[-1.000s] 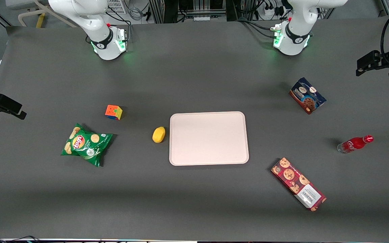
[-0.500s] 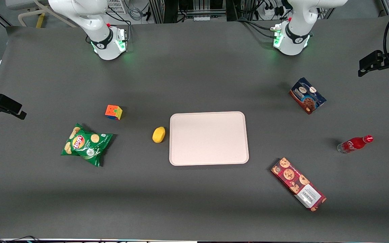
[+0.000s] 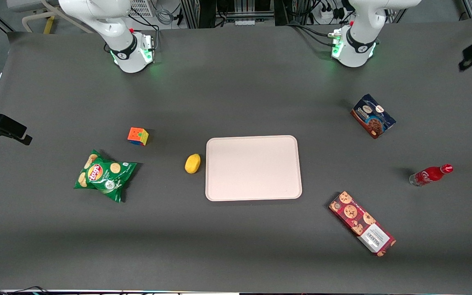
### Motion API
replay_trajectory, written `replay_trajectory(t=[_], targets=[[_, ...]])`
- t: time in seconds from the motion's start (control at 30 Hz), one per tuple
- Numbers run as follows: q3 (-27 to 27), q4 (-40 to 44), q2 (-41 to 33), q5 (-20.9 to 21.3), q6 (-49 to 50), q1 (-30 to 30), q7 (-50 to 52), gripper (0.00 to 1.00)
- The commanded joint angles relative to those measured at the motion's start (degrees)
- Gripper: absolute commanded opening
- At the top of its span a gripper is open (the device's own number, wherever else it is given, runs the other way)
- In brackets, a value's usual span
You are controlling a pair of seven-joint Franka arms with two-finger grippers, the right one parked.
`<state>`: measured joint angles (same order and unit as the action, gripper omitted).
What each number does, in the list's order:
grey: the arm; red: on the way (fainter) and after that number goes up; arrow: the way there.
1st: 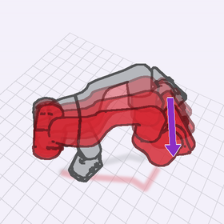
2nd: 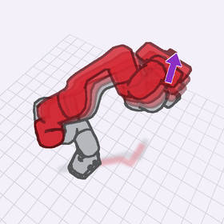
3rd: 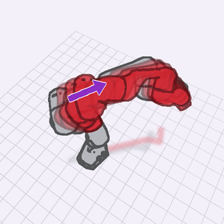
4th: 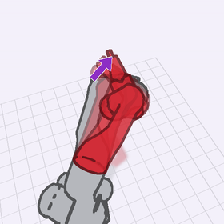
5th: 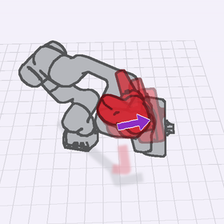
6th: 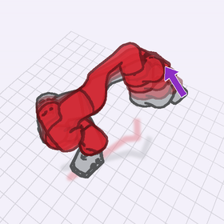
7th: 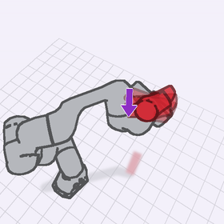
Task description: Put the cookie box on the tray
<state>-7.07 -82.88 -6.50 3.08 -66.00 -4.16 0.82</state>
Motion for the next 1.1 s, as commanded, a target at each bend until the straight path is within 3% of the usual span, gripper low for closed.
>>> replay_trajectory(t=[0.0,0.2,0.4,0.63,0.77,1.07], targets=[[1.0,1.5,2.3,0.8,7.6,0.8,10.8,1.0],[0.7,-13.1,-1.6,0.7,-1.6,1.1,13.2,1.0],[0.4,-37.6,-9.8,0.7,-22.5,1.3,14.5,1.0],[0.2,-55.4,-9.4,0.0,-44.1,1.4,15.9,1.0],[0.1,-62.4,-7.2,0.0,-55.2,1.4,16.8,1.0],[0.0,-70.4,-3.2,0.0,-69.0,1.4,16.8,1.0]])
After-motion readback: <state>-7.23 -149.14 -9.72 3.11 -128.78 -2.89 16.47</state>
